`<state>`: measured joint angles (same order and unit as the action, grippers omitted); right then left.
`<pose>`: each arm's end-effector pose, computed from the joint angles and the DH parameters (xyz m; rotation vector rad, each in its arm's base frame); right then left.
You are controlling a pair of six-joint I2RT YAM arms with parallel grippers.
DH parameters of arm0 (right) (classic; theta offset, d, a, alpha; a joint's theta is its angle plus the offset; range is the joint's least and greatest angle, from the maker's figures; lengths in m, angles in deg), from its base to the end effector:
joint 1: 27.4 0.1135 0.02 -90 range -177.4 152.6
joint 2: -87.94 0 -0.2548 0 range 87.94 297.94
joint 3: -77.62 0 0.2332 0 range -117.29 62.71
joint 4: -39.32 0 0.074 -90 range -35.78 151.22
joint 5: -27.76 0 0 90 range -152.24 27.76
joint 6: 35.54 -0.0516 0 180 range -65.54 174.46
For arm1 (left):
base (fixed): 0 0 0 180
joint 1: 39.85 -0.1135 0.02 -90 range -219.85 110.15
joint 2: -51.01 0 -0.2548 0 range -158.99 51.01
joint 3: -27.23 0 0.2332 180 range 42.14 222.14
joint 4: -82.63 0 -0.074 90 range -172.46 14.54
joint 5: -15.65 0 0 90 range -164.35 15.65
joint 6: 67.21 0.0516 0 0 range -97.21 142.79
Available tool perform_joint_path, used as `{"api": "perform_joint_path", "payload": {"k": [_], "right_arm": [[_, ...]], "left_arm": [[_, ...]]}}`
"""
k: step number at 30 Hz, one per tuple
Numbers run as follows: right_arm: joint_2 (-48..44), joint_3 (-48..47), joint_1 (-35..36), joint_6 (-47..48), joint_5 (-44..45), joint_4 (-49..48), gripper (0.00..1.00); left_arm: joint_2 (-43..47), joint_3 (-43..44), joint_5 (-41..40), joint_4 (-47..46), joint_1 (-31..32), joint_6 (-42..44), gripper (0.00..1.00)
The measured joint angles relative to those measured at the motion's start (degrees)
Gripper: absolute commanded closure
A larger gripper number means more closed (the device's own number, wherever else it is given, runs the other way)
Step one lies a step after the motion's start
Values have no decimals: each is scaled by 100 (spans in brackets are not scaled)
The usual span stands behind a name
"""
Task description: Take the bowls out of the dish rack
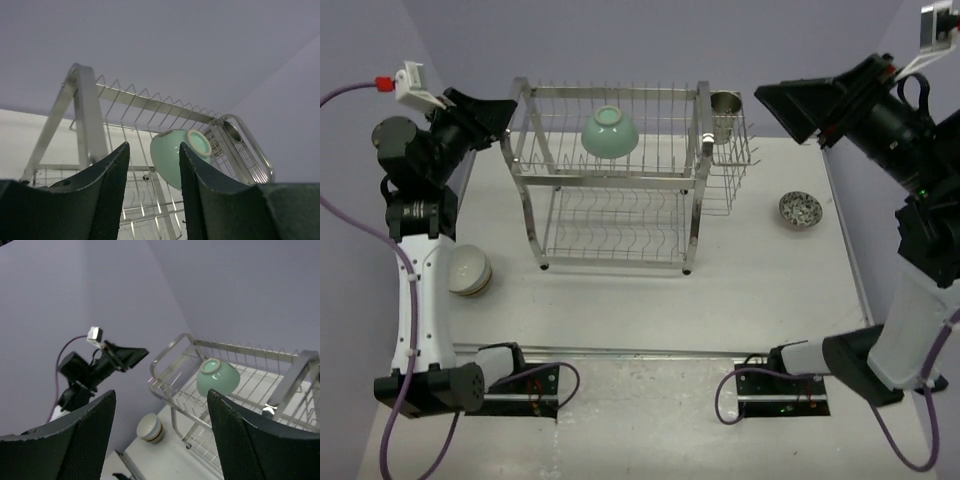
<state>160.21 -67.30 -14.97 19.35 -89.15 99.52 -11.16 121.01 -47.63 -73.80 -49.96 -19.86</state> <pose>0.1211 0.0506 0.6047 -0.1328 1.4463 1.0032 0.2192 0.0155 0.4779 -0.2876 1.4673 -0.7940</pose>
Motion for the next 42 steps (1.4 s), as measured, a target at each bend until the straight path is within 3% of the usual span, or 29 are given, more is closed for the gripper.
{"api": "perform_joint_path", "payload": {"k": [2, 3, 9, 13, 19, 32, 42], "right_arm": [[981, -1602, 22, -133, -326, 361, 27], [1191, -1871, 28, -229, -501, 319, 28], [1561, -35, 476, -671, -1123, 24, 27], [1993, 55, 879, -608, -1141, 57, 27], [1834, 365, 1196, -398, -1137, -162, 27], [2015, 826, 1709, -195, -859, -501, 27], [2024, 1027, 1709, -192, -699, -586, 26]], "left_arm": [[-566, 601, 160, 70, 256, -24, 55], [-822, 929, 223, 151, 387, -28, 55], [-2061, 2900, 527, 385, 1209, 2, 57], [-2291, 3001, 588, 573, 1537, 76, 57], [-2509, 2907, 358, 1027, 1757, 334, 60], [-3469, 3823, -1244, 2500, 2647, 922, 61], [-3574, 4354, -2476, 3213, 2970, 1246, 60]]}}
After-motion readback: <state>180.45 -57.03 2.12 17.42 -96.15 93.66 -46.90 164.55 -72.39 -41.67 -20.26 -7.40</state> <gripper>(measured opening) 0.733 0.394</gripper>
